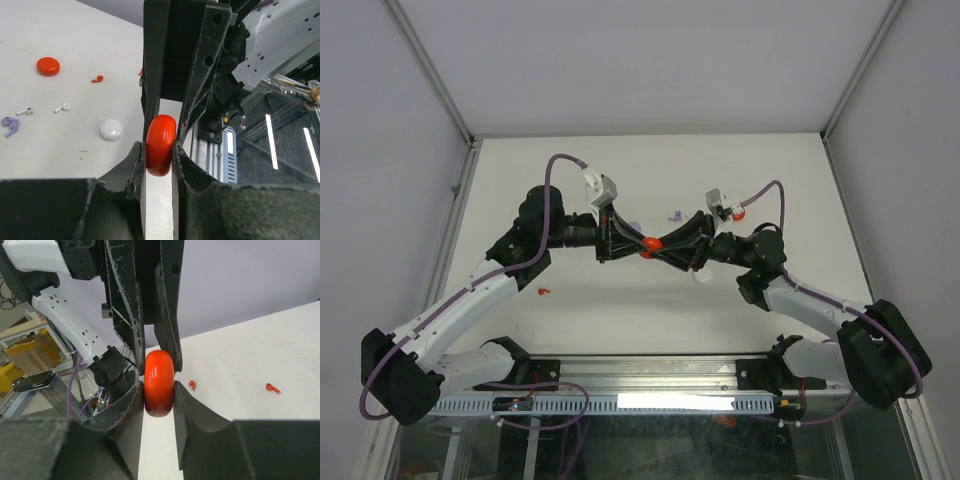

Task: Insert the wireless bluetooth earbuds into the charging case
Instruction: Pick up the charging case at the center of the board.

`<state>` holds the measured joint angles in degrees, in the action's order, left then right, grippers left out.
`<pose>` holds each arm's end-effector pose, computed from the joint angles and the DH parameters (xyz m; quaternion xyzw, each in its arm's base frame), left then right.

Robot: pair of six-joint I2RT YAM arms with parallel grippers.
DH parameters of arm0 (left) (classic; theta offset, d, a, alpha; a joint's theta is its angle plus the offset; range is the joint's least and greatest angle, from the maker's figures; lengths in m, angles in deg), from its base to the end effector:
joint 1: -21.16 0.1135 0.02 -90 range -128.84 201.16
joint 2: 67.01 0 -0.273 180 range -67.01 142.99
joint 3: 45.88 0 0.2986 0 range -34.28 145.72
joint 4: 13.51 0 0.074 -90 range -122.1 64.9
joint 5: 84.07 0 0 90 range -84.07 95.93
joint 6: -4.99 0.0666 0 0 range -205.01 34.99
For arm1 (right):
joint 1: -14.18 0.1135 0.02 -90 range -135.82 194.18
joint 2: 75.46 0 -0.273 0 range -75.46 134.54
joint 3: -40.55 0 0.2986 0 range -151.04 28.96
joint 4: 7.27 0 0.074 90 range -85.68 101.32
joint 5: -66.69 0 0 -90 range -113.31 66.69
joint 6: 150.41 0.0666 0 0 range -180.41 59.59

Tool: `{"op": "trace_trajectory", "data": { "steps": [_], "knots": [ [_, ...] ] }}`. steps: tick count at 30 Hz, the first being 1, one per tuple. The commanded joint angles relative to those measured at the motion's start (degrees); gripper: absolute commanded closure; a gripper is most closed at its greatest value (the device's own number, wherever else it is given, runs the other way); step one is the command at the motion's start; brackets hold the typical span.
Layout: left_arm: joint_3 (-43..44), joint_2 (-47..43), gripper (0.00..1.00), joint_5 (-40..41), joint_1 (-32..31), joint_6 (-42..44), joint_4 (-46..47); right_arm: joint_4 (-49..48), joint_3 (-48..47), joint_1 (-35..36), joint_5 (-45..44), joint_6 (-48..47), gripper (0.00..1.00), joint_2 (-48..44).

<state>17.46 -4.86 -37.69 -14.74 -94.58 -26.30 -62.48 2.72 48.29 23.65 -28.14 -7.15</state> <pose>0.2248 -0.2194 0.3365 0.3925 0.6471 -0.4923 0.4299 0.2086 0.2001 0.2657 -0.3434 0.4892 0.6026 0.5288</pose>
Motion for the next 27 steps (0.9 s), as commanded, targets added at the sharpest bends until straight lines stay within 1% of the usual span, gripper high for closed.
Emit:
{"op": "trace_trajectory", "data": {
  "steps": [1, 2, 5, 6, 7, 10, 15, 27],
  "knots": [
    [4.80, 1.22, 1.00, -0.75, 0.39, 6.31, -5.62, 8.75, -5.20, 0.35, 5.53, -6.02, 0.67, -2.28],
    [5.66, 1.64, 1.00, -0.77, 0.44, 7.35, -7.39, 10.84, -5.68, 0.35, 5.93, -7.13, 0.63, -2.69],
    [7.44, 2.51, 1.00, -0.20, 0.39, 9.51, -11.37, 16.24, -6.96, 0.36, 6.03, -7.92, 0.62, -3.88],
    [7.75, 2.56, 1.00, 0.08, 0.39, 9.90, -12.01, 17.55, -7.11, 0.35, 6.29, -10.34, 0.57, -4.21],
    [8.03, 2.59, 1.00, 0.17, 0.32, 10.32, -12.50, 18.79, -7.41, 0.38, 6.30, -12.47, 0.55, -4.44],
    [9.26, 2.77, 1.00, 0.52, 0.31, 11.62, -14.50, 21.19, -7.88, 0.35, 6.34, -14.23, 0.53, -4.85],
    [11.18, 3.06, 1.00, 0.64, 0.18, 13.45, -17.08, 22.61, -8.60, 0.36, 6.90, -15.64, 0.54, -4.40],
    [11.61, 3.45, 1.00, 0.55, -1.07, 14.57, -17.40, 19.08, -8.85, 0.44, 7.89, -13.89, 0.57, -1.87]
  ]
}}
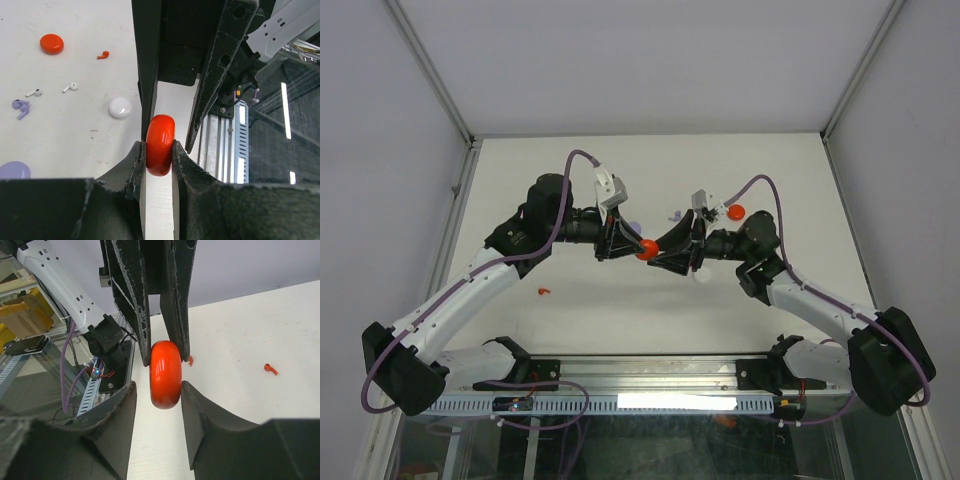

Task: Insert the wireless bluetooth earbuds into the charging case
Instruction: Pick up the charging case at the center of the board.

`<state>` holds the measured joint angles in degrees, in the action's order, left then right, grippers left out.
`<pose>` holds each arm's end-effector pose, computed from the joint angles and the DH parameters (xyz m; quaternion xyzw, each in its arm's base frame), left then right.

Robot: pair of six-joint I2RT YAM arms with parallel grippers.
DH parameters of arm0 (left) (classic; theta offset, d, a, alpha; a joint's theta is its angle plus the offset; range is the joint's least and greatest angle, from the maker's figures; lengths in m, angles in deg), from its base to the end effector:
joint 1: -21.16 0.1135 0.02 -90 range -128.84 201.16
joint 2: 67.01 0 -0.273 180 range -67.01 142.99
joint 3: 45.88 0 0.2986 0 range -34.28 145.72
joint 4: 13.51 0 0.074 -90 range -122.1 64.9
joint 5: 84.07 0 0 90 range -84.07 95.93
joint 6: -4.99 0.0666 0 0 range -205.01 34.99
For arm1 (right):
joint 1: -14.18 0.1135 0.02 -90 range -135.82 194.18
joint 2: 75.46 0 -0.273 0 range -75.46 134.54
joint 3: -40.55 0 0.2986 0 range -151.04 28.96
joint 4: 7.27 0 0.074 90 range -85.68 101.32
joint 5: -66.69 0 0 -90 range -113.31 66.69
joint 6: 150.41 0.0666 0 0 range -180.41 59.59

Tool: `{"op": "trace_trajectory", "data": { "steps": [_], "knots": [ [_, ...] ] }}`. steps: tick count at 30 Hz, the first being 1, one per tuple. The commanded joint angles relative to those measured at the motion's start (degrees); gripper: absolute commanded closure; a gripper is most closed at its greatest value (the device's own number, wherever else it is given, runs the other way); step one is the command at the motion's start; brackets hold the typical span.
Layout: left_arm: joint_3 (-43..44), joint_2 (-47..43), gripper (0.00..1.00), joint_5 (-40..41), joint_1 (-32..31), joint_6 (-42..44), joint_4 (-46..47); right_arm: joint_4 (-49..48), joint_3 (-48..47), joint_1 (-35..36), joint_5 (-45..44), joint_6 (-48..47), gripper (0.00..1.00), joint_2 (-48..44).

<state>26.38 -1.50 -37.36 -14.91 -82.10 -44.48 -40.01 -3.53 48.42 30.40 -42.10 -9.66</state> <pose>0.2278 -0.2224 0.3468 0.4492 0.6690 -0.4409 0.3954 0.2152 0.2114 0.2737 -0.4239 0.5136 0.5624 0.4902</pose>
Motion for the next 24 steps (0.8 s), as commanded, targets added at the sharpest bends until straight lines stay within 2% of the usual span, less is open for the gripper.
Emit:
{"op": "trace_trajectory", "data": {
  "steps": [1, 24],
  "knots": [
    [2.77, 0.20, 1.00, 0.24, -0.97, 2.08, 0.80, -3.42, -2.62, 0.30, 1.13, 0.07, 0.57, 0.74],
    [2.39, -0.66, 1.00, 0.28, -1.34, 3.12, 0.83, -3.03, -2.71, 0.50, 1.13, 0.07, 0.57, 2.35]
  ]
}}
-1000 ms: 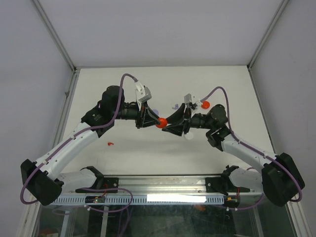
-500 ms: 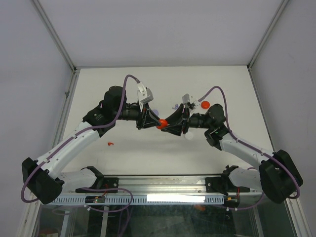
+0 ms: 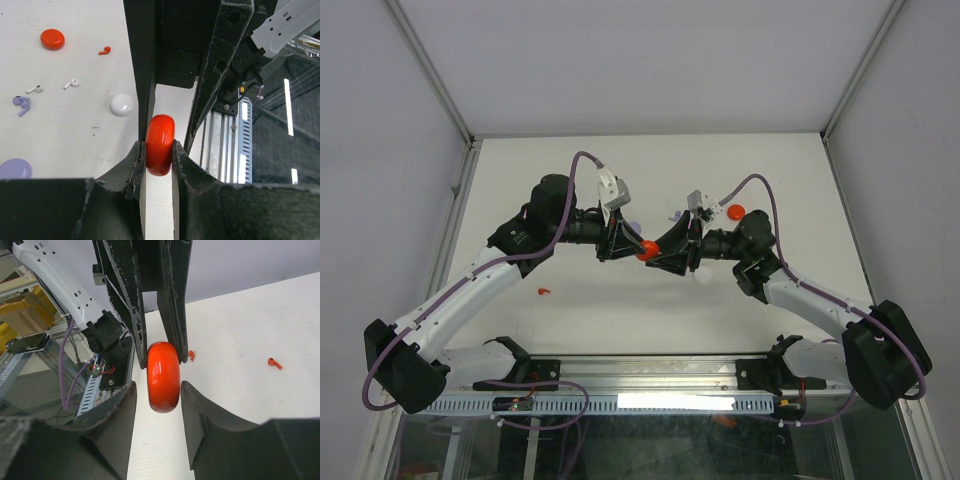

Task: Insert the wireless bluetooth earbuds into the charging case
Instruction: Pick up the charging case at the center of the board.

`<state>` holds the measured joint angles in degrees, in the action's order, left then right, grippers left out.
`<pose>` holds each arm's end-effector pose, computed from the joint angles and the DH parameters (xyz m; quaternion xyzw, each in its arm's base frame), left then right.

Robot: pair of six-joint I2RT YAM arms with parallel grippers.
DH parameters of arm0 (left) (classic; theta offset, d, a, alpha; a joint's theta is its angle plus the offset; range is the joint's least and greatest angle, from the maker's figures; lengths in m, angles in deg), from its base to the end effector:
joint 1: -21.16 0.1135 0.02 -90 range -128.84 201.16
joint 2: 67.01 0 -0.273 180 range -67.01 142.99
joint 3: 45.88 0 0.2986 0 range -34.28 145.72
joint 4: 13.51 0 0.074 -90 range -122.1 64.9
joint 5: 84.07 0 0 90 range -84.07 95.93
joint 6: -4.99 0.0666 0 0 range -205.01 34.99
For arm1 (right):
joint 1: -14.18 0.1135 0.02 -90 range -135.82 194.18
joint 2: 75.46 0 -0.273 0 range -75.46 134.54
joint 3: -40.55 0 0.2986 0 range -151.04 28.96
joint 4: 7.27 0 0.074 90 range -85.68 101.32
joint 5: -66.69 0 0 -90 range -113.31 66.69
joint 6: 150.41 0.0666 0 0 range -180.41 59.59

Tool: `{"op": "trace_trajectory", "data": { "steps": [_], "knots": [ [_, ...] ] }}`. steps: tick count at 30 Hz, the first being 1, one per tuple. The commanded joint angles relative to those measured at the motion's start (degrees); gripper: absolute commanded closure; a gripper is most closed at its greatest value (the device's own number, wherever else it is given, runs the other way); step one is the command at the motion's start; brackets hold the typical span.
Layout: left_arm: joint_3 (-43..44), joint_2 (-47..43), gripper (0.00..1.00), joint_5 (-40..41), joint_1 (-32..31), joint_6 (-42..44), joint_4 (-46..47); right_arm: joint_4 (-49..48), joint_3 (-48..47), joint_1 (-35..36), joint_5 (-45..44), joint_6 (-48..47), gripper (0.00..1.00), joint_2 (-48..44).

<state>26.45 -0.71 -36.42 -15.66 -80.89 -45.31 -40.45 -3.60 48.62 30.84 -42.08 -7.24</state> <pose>0.2278 -0.2266 0.3413 0.4561 0.6728 -0.4331 0.3896 0.2193 0.2158 0.2631 -0.4239 0.5234 0.5656 0.4758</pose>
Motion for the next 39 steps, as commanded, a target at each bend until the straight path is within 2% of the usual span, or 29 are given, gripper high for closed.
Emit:
{"op": "trace_trajectory", "data": {
  "steps": [1, 3, 7, 9, 11, 15, 21, 22, 24, 28, 33, 39],
  "knots": [
    [2.24, -1.48, 1.00, -0.63, -0.55, 1.94, 1.66, -2.60, -2.56, 0.33, 0.70, 0.05, 0.57, -0.08],
    [2.08, -1.62, 1.00, -0.46, -0.60, 1.88, 1.64, -2.60, -2.52, 0.34, 0.70, 0.05, 0.57, -0.04],
    [1.44, -2.33, 0.80, 0.57, -0.62, 1.68, 1.74, -2.87, -2.21, 0.33, 0.70, 0.05, 0.57, -0.58],
    [1.17, -2.85, 0.75, 0.69, -0.62, 1.55, 1.81, -3.31, -1.95, 0.28, 0.70, 0.05, 0.57, -0.95],
    [0.85, -3.22, 0.77, 0.63, -0.62, 1.35, 2.07, -3.47, -1.91, 0.29, 0.70, 0.05, 0.57, -1.23],
    [0.70, -2.97, 0.91, -0.13, -0.61, 1.13, 2.41, -3.98, -1.95, 0.35, 0.70, 0.05, 0.57, -1.22],
    [0.44, -2.96, 0.92, 1.08, -0.62, 1.55, 2.63, -3.19, -1.22, 0.33, 0.70, 0.05, 0.57, -2.12],
    [0.24, -3.08, 0.92, 1.24, -0.62, 1.65, 2.60, -2.75, -1.01, 0.29, -1.07, -1.60, 0.48, -2.52],
    [0.18, -3.40, 0.92, 1.45, -0.59, 1.76, 2.63, -2.01, -0.43, 0.31, -2.44, -3.00, 0.39, -3.59],
    [-0.07, -3.80, 0.92, 2.00, -0.62, 1.93, 2.68, -0.68, 0.82, 0.28, -4.96, -5.22, 0.28, -6.00],
    [-0.11, -3.74, 0.93, 1.17, -0.62, 1.96, 3.36, -0.49, 0.33, 0.32, -3.24, -4.65, 0.30, -5.40],
    [0.12, -3.37, 0.93, -0.01, -0.62, 1.77, 3.85, -1.90, -0.95, 0.55, -1.34, -2.38, 0.41, -2.85]
  ]
}}
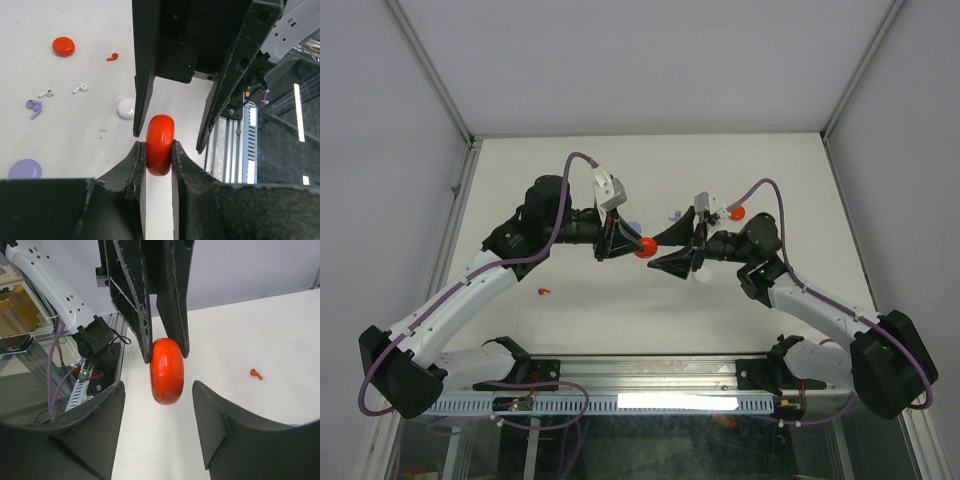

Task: Insert the wireless bluetooth earbuds into the charging case
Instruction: Pick up the charging case at the center of the board.

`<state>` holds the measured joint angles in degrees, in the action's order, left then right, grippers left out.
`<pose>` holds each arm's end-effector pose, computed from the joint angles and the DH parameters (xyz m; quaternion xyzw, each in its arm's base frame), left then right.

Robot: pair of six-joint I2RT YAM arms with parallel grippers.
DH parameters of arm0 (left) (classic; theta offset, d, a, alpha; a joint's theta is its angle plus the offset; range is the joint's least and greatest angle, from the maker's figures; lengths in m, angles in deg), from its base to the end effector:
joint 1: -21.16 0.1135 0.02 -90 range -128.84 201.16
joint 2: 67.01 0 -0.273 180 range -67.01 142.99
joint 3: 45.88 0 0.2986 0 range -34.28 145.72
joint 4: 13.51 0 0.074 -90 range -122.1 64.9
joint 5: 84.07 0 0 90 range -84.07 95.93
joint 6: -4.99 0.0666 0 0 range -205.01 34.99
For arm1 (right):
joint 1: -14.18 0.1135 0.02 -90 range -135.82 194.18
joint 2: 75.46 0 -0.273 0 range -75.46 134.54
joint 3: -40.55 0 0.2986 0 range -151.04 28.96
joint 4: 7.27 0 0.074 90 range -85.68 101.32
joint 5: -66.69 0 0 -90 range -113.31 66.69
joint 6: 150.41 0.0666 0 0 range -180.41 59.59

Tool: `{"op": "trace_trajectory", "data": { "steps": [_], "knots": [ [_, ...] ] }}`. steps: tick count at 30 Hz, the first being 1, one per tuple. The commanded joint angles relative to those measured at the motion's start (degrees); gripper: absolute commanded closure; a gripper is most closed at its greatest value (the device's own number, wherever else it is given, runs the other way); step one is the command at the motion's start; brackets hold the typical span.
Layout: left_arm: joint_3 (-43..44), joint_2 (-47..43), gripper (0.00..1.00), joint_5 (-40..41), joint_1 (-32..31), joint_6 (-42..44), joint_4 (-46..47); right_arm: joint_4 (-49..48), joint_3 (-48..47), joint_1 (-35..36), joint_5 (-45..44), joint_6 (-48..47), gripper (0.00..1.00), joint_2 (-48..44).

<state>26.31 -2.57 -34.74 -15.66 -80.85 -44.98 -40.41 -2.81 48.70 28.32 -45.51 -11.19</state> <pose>0.2238 -0.2218 0.3500 0.4528 0.6690 -0.4234 0.4101 0.2119 0.2091 0.2773 -0.4303 0.4991 0.5413 0.5223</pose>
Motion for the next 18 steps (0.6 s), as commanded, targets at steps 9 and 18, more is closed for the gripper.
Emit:
{"op": "trace_trajectory", "data": {
  "steps": [9, 18],
  "knots": [
    [0.13, -1.01, 0.93, -2.68, -0.62, 1.66, 3.97, -6.12, -2.02, 0.65, 1.21, 3.99, 0.58, 3.28],
    [0.03, -0.38, 0.93, -3.54, -0.61, 1.53, 4.23, -8.45, -2.28, 0.75, 1.07, 5.82, 0.69, 4.33]
  ]
}}
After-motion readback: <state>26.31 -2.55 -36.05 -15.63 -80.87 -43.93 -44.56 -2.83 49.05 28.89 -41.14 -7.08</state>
